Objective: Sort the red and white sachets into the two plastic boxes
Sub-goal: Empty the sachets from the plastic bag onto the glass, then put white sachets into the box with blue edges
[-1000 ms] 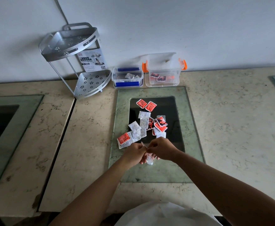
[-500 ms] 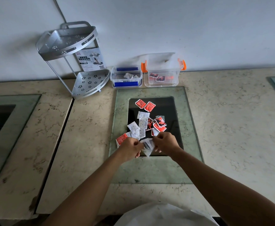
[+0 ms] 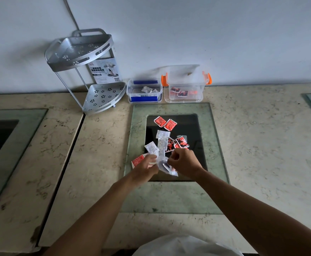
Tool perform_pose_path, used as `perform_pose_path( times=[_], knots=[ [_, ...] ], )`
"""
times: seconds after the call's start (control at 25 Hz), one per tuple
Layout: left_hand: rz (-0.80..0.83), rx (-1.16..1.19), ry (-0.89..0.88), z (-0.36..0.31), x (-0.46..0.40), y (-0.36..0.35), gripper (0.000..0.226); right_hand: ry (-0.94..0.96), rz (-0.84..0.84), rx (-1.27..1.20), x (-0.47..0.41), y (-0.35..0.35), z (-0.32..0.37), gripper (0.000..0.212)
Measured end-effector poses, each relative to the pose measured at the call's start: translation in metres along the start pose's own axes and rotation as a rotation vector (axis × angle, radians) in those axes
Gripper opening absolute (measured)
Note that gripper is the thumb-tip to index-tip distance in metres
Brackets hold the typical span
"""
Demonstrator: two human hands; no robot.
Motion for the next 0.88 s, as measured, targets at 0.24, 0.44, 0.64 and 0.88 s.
perform_pose_path(
  times=[0.24,0.44,0.64,0.88],
  knots=[
    [0.042,-0.094,-0.058,0.011,-0.01,-0.006,0.118,0.003,0.202,-0.426,-0.012,0.012,0.021,0.014],
    [-0.132,-0.051,-0.206,-0.009,-0.016,0.004,0.032,-0.015,0.206,-0.74,-0.023,0.024,0.038,0.018],
    [-0.295,0.22,-0.149,-0.026,-0.04,0.04,0.034,-0.053,0.193,-0.801,-0.053,0.019,0.037,0.024],
    [-0.311,0.296,-0.148,-0.074,-0.075,0.102,0.053,0.214,0.175,-0.385,-0.106,0.033,0.069,0.032]
  ],
)
Point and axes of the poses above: each hand's wrist, its own x-axis away from the middle knuckle, its own y-axis out of the back of the hand, z = x × y, the point moved 2 cm from there along -x, towards the middle knuckle, and after that the axes turned 12 degrees about z, right-handed, at the moved point
